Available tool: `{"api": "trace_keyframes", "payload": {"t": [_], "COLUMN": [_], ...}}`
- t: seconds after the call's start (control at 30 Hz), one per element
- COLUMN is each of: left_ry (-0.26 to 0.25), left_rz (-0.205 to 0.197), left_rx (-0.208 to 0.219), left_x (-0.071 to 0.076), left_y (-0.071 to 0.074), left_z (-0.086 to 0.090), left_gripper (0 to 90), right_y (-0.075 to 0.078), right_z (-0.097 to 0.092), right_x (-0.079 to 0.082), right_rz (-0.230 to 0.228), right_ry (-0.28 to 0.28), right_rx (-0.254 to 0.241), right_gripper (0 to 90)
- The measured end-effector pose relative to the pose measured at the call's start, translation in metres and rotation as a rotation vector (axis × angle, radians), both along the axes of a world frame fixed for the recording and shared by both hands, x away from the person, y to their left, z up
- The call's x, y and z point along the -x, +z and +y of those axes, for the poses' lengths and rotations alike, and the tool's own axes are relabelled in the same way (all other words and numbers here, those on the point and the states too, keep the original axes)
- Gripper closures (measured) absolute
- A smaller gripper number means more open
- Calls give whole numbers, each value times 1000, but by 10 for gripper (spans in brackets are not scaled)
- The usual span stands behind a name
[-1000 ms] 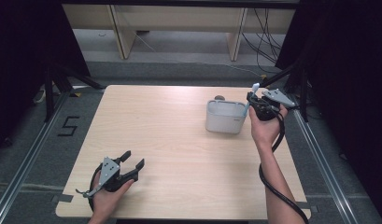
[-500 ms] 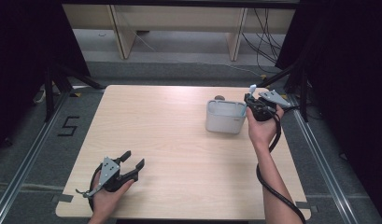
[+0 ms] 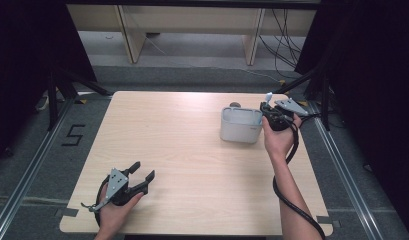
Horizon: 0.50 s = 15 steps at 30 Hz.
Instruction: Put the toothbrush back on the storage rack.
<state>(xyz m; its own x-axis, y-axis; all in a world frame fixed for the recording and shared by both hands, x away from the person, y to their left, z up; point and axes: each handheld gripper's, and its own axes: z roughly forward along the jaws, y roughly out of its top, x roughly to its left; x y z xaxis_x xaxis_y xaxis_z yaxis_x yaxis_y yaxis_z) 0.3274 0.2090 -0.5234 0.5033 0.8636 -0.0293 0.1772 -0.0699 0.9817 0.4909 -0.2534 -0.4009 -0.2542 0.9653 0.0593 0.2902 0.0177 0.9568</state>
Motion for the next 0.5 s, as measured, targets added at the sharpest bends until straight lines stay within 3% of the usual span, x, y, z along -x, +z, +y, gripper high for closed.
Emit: {"api": "trace_keyframes", "payload": {"t": [0.1, 0.4, 0.5], "left_ry": [-1, -1, -2], "left_rz": [-4, -5, -5], "left_rx": [4, 6, 5], "left_x": [0, 0, 0], "left_y": [0, 0, 0], "left_z": [0, 0, 0], "left_gripper": [354, 354, 354], "right_y": [-3, -10, -13], "right_z": [1, 0, 2], "right_x": [0, -3, -3], "right_rz": [20, 20, 34], "right_ry": [-10, -2, -14], "right_rx": [-21, 2, -18], "right_gripper": [853, 852, 852]}}
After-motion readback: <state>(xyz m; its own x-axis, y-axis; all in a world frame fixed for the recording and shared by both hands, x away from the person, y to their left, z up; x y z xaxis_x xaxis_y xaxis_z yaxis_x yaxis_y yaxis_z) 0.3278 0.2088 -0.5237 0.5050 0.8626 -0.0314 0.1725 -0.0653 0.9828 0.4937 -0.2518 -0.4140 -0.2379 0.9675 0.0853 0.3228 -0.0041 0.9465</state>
